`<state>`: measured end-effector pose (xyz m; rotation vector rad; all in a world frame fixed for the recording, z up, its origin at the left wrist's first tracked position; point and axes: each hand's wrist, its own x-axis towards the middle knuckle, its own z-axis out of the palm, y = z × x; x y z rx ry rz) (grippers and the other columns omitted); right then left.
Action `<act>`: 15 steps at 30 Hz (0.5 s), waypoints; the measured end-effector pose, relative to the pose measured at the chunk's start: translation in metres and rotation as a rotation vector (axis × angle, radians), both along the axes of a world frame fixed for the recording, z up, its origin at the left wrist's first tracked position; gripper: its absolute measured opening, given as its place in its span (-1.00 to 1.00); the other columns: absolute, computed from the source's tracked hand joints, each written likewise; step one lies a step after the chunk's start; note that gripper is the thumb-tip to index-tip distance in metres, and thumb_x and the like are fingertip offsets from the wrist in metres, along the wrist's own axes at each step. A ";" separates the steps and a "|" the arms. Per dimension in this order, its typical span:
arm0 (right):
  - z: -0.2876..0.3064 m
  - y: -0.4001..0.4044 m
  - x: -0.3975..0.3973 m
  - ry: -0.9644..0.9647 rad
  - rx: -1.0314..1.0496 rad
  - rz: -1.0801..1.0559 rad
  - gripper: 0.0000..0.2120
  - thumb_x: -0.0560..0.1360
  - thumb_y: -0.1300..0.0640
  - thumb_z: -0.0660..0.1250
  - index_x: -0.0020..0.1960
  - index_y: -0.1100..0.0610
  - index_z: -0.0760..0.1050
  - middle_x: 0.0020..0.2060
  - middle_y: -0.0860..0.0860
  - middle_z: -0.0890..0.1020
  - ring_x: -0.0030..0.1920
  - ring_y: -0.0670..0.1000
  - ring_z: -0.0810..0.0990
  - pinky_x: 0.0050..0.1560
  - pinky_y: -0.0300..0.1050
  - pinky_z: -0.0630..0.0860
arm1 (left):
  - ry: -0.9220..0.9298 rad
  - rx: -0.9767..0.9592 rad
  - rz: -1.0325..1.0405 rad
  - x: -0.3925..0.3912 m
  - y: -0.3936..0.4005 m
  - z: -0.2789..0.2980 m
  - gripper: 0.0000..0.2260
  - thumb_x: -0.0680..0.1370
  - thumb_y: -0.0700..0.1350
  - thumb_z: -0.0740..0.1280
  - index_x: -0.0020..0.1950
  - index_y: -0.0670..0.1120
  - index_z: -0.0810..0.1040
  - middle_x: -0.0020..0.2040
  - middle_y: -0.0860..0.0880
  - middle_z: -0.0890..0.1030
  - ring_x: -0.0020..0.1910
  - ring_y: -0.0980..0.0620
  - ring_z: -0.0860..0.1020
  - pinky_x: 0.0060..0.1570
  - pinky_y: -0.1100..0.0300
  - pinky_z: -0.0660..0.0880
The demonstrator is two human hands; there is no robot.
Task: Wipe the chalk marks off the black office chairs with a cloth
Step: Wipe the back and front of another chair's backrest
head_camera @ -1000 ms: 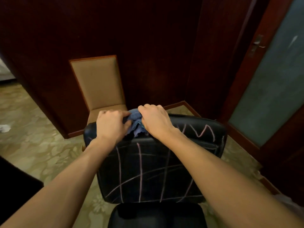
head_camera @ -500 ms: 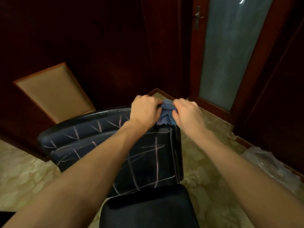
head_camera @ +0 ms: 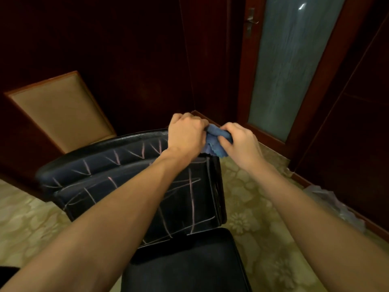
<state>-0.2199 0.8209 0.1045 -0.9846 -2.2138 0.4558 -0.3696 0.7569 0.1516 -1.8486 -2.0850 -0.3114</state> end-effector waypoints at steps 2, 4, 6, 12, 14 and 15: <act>0.010 -0.003 -0.018 -0.058 0.018 0.012 -0.88 0.54 0.15 0.33 0.05 0.15 0.55 -0.03 0.07 0.59 -0.03 0.13 0.57 -0.09 0.04 0.48 | -0.033 0.024 0.040 -0.017 -0.007 0.002 -0.75 0.55 -0.09 0.25 0.15 0.03 0.66 0.02 0.01 0.69 0.10 -0.08 0.55 0.12 0.05 0.29; 0.016 -0.009 -0.038 -0.152 0.112 -0.042 -0.85 0.53 0.15 0.33 0.09 0.14 0.55 0.02 0.09 0.58 0.05 0.16 0.54 0.01 0.06 0.43 | -0.025 0.035 0.078 -0.032 -0.018 0.000 -0.76 0.57 -0.07 0.25 0.14 0.04 0.66 0.00 0.02 0.69 0.09 -0.07 0.54 0.11 0.04 0.29; 0.020 -0.018 -0.060 -0.257 0.290 -0.110 -0.82 0.49 0.15 0.37 0.08 0.15 0.57 0.04 0.10 0.58 0.07 0.19 0.50 0.00 0.07 0.38 | 0.006 0.076 0.124 -0.048 -0.031 -0.003 -0.81 0.55 -0.07 0.28 0.05 0.02 0.67 -0.05 0.03 0.69 0.05 -0.08 0.53 0.05 0.04 0.29; 0.024 -0.061 -0.128 -0.380 0.562 -0.049 -0.76 0.34 0.22 0.47 -0.01 0.19 0.54 -0.14 0.13 0.56 -0.14 0.22 0.52 -0.22 0.03 0.38 | 0.000 0.213 0.236 -0.101 -0.080 -0.022 -0.87 0.50 -0.09 0.40 0.02 -0.03 0.69 -0.04 -0.02 0.63 -0.02 -0.09 0.52 0.00 0.01 0.37; 0.027 -0.079 -0.152 -0.421 0.585 -0.023 -0.74 0.33 0.19 0.49 -0.01 0.18 0.55 -0.15 0.13 0.56 -0.14 0.21 0.52 -0.22 0.03 0.37 | 0.001 0.253 0.272 -0.124 -0.098 -0.026 -0.88 0.50 -0.10 0.41 0.00 -0.04 0.68 -0.07 -0.03 0.61 -0.04 -0.10 0.52 0.06 -0.01 0.37; 0.027 -0.088 -0.165 -0.435 0.585 -0.009 -0.74 0.33 0.18 0.50 -0.01 0.18 0.55 -0.14 0.13 0.56 -0.13 0.21 0.52 -0.20 0.03 0.37 | -0.003 0.271 0.288 -0.136 -0.108 -0.028 -0.89 0.50 -0.10 0.40 0.00 -0.03 0.68 -0.08 -0.03 0.61 -0.04 -0.09 0.52 0.09 -0.01 0.37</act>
